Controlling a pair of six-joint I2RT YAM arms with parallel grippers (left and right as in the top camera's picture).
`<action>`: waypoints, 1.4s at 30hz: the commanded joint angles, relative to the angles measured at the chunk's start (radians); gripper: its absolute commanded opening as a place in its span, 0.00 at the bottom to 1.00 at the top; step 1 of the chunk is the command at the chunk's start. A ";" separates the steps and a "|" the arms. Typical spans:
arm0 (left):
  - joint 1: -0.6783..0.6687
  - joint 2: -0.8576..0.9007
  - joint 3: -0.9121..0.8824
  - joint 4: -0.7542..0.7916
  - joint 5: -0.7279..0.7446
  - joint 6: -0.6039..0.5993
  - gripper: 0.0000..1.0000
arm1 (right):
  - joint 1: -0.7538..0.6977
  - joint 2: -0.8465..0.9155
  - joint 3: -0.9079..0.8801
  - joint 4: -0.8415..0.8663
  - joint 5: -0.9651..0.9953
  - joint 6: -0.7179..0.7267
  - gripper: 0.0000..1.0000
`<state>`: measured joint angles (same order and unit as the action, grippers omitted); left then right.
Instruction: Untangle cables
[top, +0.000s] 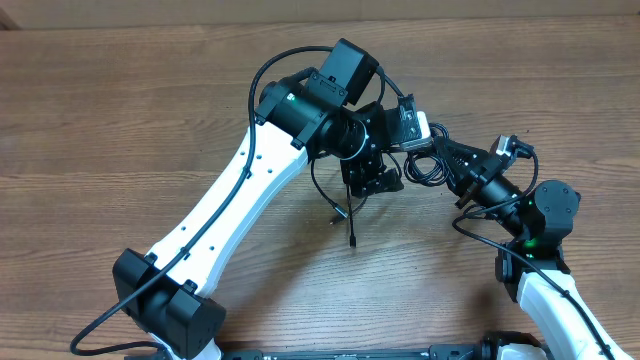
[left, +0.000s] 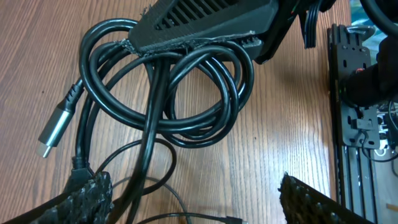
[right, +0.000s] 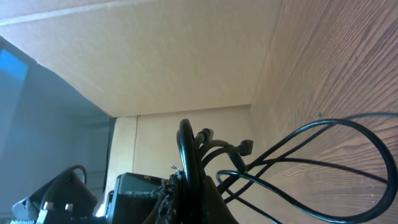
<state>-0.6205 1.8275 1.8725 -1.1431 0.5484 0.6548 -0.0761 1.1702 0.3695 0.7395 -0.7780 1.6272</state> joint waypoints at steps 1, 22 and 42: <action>-0.003 0.005 0.008 0.001 0.003 0.041 0.84 | 0.003 -0.001 0.025 0.008 0.016 0.031 0.04; -0.008 0.005 0.008 0.047 -0.035 0.041 0.86 | 0.003 -0.001 0.024 0.120 -0.091 0.053 0.04; -0.009 0.006 0.008 0.047 0.010 0.041 0.06 | 0.003 -0.001 0.025 0.130 -0.102 0.053 0.04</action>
<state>-0.6224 1.8275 1.8725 -1.0988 0.5274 0.6903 -0.0761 1.1717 0.3702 0.8471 -0.8749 1.6722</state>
